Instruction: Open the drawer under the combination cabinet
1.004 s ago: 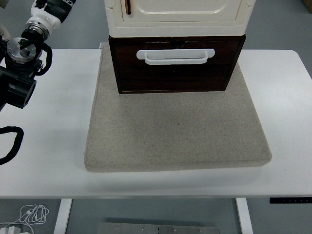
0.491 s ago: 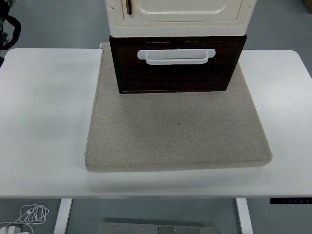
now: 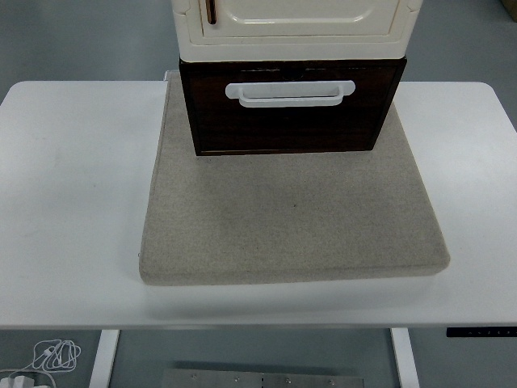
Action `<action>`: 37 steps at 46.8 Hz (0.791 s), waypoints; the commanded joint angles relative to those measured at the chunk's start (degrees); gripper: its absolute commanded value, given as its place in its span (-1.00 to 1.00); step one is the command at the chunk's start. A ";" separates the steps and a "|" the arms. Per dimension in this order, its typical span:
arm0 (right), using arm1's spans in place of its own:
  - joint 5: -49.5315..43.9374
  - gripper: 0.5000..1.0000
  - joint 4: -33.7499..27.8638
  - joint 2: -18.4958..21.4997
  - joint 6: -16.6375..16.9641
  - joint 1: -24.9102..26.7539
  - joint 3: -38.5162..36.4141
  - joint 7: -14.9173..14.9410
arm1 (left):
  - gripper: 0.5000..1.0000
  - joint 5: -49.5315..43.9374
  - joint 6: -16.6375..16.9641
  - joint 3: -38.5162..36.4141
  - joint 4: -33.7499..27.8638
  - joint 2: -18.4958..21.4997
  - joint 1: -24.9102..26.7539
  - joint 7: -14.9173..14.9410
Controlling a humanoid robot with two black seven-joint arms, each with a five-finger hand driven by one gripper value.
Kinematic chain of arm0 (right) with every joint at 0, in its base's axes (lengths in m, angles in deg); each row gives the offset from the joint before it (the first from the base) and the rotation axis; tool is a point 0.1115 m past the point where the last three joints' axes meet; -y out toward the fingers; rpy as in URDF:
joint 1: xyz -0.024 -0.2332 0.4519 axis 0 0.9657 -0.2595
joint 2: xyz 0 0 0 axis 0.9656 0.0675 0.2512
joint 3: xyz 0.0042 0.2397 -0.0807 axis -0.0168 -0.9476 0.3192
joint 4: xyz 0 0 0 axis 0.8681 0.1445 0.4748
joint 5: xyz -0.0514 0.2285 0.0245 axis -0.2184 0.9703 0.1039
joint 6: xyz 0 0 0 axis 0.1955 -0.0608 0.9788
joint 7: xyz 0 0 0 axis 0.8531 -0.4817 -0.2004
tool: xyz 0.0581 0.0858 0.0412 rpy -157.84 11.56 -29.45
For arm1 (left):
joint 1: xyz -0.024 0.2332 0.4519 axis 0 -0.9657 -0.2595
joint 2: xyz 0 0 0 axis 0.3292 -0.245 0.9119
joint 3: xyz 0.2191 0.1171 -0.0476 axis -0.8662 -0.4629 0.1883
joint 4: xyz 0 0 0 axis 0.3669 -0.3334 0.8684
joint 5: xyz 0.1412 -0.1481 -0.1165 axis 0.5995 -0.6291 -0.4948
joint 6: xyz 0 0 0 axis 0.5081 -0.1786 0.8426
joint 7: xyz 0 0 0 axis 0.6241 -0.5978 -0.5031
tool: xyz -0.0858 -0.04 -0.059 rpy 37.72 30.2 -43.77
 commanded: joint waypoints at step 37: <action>0.00 0.70 0.00 0.00 0.00 -0.01 0.00 0.00 | 1.00 18.31 -0.17 -26.07 -35.42 3.20 9.91 1.64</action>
